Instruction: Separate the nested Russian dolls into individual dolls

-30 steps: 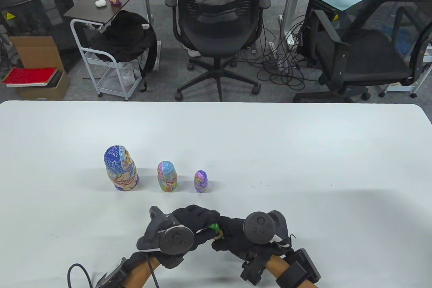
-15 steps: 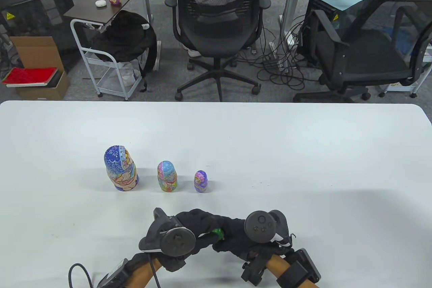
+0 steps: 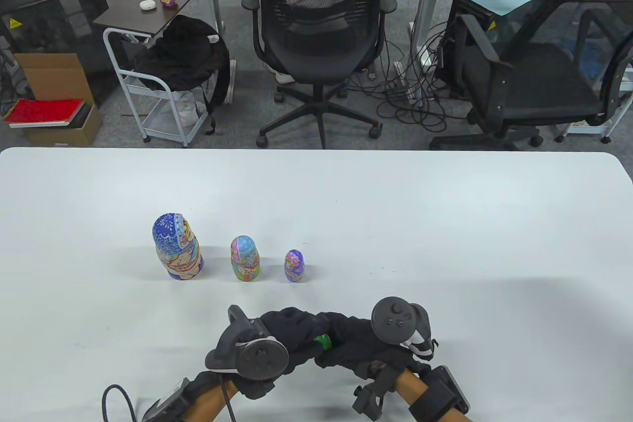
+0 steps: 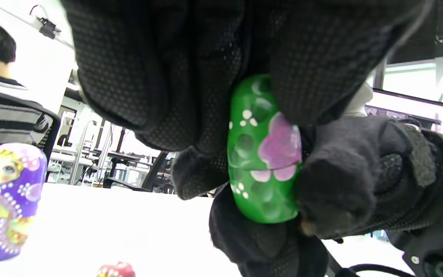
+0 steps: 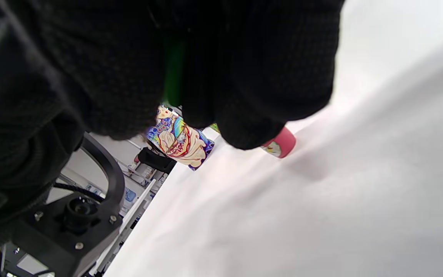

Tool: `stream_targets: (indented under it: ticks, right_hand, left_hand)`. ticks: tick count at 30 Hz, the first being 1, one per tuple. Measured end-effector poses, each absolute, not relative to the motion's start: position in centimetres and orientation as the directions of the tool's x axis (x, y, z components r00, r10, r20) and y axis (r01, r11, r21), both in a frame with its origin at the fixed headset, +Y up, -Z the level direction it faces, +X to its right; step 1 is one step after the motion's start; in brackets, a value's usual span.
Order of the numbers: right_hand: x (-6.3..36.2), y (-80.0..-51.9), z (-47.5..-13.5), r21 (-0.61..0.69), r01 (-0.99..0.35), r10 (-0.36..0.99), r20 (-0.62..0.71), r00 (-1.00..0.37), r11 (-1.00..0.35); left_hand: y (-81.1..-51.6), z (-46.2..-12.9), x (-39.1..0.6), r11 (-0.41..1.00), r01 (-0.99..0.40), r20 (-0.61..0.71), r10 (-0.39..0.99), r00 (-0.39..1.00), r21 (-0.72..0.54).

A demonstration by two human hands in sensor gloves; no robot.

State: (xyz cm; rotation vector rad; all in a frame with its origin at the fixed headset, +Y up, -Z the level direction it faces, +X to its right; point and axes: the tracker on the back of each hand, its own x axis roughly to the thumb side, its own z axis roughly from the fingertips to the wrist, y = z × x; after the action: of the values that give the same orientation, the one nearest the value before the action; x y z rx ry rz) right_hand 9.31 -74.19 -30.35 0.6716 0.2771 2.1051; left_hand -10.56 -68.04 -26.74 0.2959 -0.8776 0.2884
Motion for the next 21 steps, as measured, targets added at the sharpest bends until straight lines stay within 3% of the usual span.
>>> stream_targets:
  ticks: [3, 7, 13, 21]
  right_hand:
    - [9.3, -73.4, -30.7, 0.443, -0.602, 0.747, 0.409, -0.524, -0.664]
    - [11.6, -71.4, -30.8, 0.283, -0.559, 0.621, 0.472, -0.626, -0.779]
    - [15.6, -70.3, -32.2, 0.164, -0.66, 0.662, 0.393, -0.638, -0.733]
    - [19.7, -70.1, -33.5, 0.125, -0.741, 0.734, 0.319, -0.599, -0.659]
  left_hand:
    - [-67.8, -26.9, -10.2, 0.929, -0.332, 0.782, 0.083, 0.618, 0.164]
    - [-66.2, -27.6, -10.4, 0.93, -0.284, 0.737, 0.022, 0.676, 0.233]
    - [-64.6, -30.8, -9.0, 0.967, -0.139, 0.688, -0.049, 0.724, 0.215]
    - [-65.5, -36.5, -5.1, 0.993, 0.016, 0.665, -0.093, 0.741, 0.12]
